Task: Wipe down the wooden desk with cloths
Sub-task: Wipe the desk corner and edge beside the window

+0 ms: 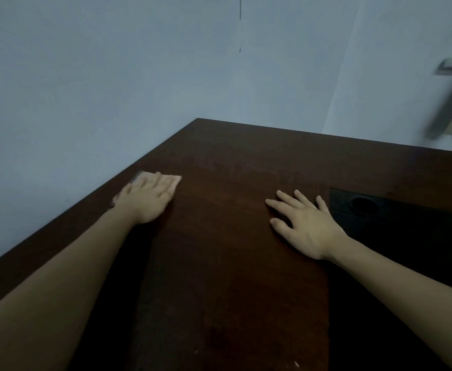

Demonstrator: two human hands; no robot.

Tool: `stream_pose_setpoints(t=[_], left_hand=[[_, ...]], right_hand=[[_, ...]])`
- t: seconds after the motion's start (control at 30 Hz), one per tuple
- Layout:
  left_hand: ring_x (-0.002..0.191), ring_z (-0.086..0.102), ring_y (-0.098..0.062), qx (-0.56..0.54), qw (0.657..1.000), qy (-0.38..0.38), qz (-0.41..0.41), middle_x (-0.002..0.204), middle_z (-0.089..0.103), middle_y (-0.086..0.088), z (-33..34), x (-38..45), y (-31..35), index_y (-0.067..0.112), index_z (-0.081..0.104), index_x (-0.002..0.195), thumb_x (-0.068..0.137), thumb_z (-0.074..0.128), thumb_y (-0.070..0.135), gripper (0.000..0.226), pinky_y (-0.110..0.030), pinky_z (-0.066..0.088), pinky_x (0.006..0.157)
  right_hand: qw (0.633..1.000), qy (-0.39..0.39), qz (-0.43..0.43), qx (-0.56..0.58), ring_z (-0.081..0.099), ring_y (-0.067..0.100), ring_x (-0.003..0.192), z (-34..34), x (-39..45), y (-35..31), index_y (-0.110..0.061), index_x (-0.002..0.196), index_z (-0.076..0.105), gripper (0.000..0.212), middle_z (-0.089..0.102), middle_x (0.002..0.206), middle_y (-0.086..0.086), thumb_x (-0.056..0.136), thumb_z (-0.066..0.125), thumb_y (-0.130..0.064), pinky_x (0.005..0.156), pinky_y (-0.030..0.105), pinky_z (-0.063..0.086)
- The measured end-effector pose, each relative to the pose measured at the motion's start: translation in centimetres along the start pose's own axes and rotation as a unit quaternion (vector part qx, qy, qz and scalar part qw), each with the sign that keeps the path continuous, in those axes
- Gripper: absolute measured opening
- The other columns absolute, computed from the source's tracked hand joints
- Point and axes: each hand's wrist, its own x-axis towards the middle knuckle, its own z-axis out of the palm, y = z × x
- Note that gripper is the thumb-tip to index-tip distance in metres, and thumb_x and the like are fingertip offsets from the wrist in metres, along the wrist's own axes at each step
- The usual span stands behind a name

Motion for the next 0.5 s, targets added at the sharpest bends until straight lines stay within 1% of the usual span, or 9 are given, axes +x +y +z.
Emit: stream_pose_setpoints(t=[0.07, 0.1, 0.13, 0.2, 0.23, 0.3, 0.37, 0.43, 0.5], left_hand=[[0.156, -0.009, -0.029, 0.03, 0.996, 0.015, 0.081, 0.169, -0.013, 0.004, 0.4, -1.6, 1.9, 0.042, -0.021, 0.156, 0.106, 0.006, 0.041, 0.056, -0.06, 0.01, 0.123], [0.156, -0.01, -0.027, 0.042, 0.991, 0.024, 0.121, 0.169, -0.013, 0.006, 0.9, -3.1, 2.6, 0.04, -0.021, 0.157, 0.104, -0.001, 0.044, 0.056, -0.059, 0.011, 0.124], [0.156, -0.01, -0.024, 0.051, 0.985, 0.038, 0.161, 0.169, -0.012, 0.006, 1.6, -4.7, 3.1, 0.038, -0.018, 0.158, 0.099, -0.015, 0.051, 0.061, -0.055, 0.009, 0.126], [0.156, -0.013, -0.016, 0.049, 0.974, 0.05, 0.216, 0.169, -0.01, 0.01, 2.6, -7.5, 2.6, 0.038, -0.008, 0.161, 0.078, -0.039, 0.066, 0.093, -0.044, 0.0, 0.127], [0.154, -0.017, -0.011, 0.032, 0.976, 0.038, 0.214, 0.167, -0.012, 0.016, 2.9, -8.1, 1.4, 0.043, -0.007, 0.159, 0.073, -0.04, 0.072, 0.096, -0.04, -0.002, 0.127], [0.151, -0.023, -0.008, 0.008, 0.975, 0.048, 0.216, 0.162, -0.02, 0.023, 2.9, -7.5, -2.1, 0.053, -0.015, 0.152, 0.081, -0.028, 0.074, 0.075, -0.04, -0.001, 0.125], [0.152, -0.019, -0.012, 0.026, 0.982, 0.058, 0.177, 0.163, -0.018, 0.02, 2.9, -5.7, -6.2, 0.053, -0.023, 0.15, 0.099, -0.001, 0.055, 0.055, -0.048, 0.008, 0.124], [0.156, -0.004, -0.023, 0.01, 0.991, 0.069, 0.115, 0.17, -0.003, 0.006, 2.9, -3.3, -9.3, 0.046, -0.025, 0.152, 0.107, 0.026, 0.031, 0.07, -0.055, 0.017, 0.124], [0.156, 0.004, -0.03, -0.001, 0.996, 0.061, 0.068, 0.171, 0.002, -0.003, 2.9, -1.2, -10.5, 0.033, -0.025, 0.152, 0.109, 0.028, 0.023, 0.069, -0.051, 0.01, 0.126]], right_hand=[[1.0, -0.001, -0.001, 0.0, -0.004, 0.023, 0.157, 0.0, 0.0, 0.0, -0.046, 0.159, 0.016, 0.056, 0.001, 0.17, -0.011, 0.105, 0.024, -0.058, 0.123, 0.059, -0.006], [1.0, -0.002, -0.002, -0.002, -0.004, 0.023, 0.157, 0.0, 0.0, 0.0, -0.046, 0.159, 0.015, 0.056, 0.001, 0.17, -0.011, 0.105, 0.024, -0.058, 0.123, 0.059, -0.006], [1.0, -0.003, -0.003, -0.004, -0.005, 0.023, 0.157, 0.0, 0.1, 0.0, -0.046, 0.159, 0.015, 0.056, 0.0, 0.17, -0.011, 0.105, 0.023, -0.058, 0.123, 0.059, -0.006], [1.0, -0.002, -0.003, -0.006, -0.005, 0.023, 0.157, 0.2, 0.1, 0.1, -0.046, 0.159, 0.014, 0.056, 0.0, 0.17, -0.011, 0.105, 0.023, -0.058, 0.123, 0.058, -0.006], [1.0, -0.001, -0.003, -0.005, -0.005, 0.023, 0.157, 0.3, 0.1, 0.1, -0.046, 0.159, 0.014, 0.056, 0.0, 0.17, -0.011, 0.105, 0.023, -0.058, 0.123, 0.058, -0.006], [1.0, -0.001, -0.003, -0.006, -0.005, 0.023, 0.157, 0.3, 0.1, 0.2, -0.046, 0.159, 0.015, 0.056, 0.0, 0.17, -0.011, 0.105, 0.022, -0.058, 0.123, 0.059, -0.006], [1.0, -0.001, -0.003, -0.007, -0.005, 0.023, 0.157, 0.2, 0.1, 0.3, -0.046, 0.159, 0.015, 0.056, 0.0, 0.17, -0.012, 0.105, 0.022, -0.059, 0.123, 0.059, -0.006], [1.0, 0.0, -0.001, -0.005, -0.005, 0.023, 0.157, 0.2, 0.1, 0.3, -0.046, 0.159, 0.015, 0.056, 0.0, 0.17, -0.012, 0.104, 0.023, -0.059, 0.123, 0.059, -0.006], [1.0, 0.003, -0.001, -0.005, -0.004, 0.023, 0.157, 0.2, 0.1, 0.3, -0.046, 0.159, 0.015, 0.057, 0.001, 0.17, -0.012, 0.104, 0.023, -0.059, 0.123, 0.059, -0.006]])
